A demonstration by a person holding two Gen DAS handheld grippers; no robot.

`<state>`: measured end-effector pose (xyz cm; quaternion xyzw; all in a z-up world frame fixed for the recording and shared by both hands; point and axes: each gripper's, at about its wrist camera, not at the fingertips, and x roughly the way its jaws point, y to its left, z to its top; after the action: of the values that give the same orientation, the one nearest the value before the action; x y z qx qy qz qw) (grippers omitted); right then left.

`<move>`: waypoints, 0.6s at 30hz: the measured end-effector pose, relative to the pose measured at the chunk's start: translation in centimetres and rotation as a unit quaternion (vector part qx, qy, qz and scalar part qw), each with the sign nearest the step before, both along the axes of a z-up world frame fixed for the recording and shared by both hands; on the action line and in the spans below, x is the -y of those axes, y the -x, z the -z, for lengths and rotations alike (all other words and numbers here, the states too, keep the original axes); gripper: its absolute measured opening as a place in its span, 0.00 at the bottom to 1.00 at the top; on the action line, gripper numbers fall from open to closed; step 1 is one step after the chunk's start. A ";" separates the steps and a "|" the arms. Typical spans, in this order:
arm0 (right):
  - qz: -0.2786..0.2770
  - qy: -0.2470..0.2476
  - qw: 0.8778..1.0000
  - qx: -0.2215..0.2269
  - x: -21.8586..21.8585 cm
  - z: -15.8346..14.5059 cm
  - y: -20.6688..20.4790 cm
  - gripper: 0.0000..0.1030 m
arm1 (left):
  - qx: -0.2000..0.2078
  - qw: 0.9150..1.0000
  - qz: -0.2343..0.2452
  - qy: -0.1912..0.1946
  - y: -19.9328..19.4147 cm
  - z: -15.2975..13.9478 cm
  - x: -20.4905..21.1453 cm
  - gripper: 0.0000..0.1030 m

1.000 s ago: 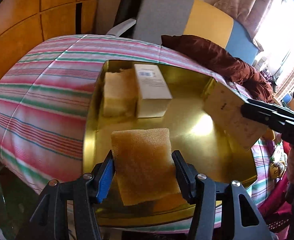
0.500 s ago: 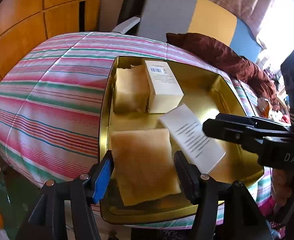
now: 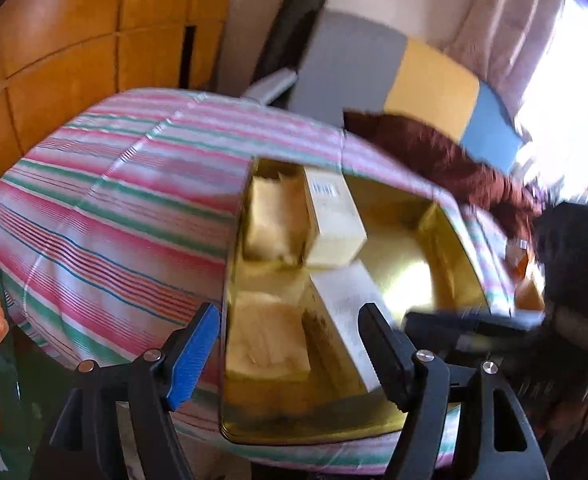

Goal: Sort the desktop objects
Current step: 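Open both tools to release the box and sponge into the tray, then move both open tools back toward the pile of items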

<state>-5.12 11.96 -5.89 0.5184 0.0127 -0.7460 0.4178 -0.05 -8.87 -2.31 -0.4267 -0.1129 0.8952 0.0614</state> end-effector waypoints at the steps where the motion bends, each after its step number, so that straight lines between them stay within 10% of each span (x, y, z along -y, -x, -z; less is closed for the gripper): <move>1: -0.008 0.005 1.000 0.009 0.2 0.3 -0.2 0.57 | -0.004 1.000 -0.007 -0.002 0.0 -0.3 0.3 0.71; 18: 0.017 -0.007 0.999 -0.039 -3.3 -1.3 -0.1 0.65 | 0.005 1.000 0.002 -0.022 0.1 0.3 -0.3 0.71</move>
<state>-5.00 15.25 -4.59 0.4923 0.0256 -0.7721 0.4010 -0.13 -8.54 -2.62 -0.4303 -0.1319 0.8901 0.0719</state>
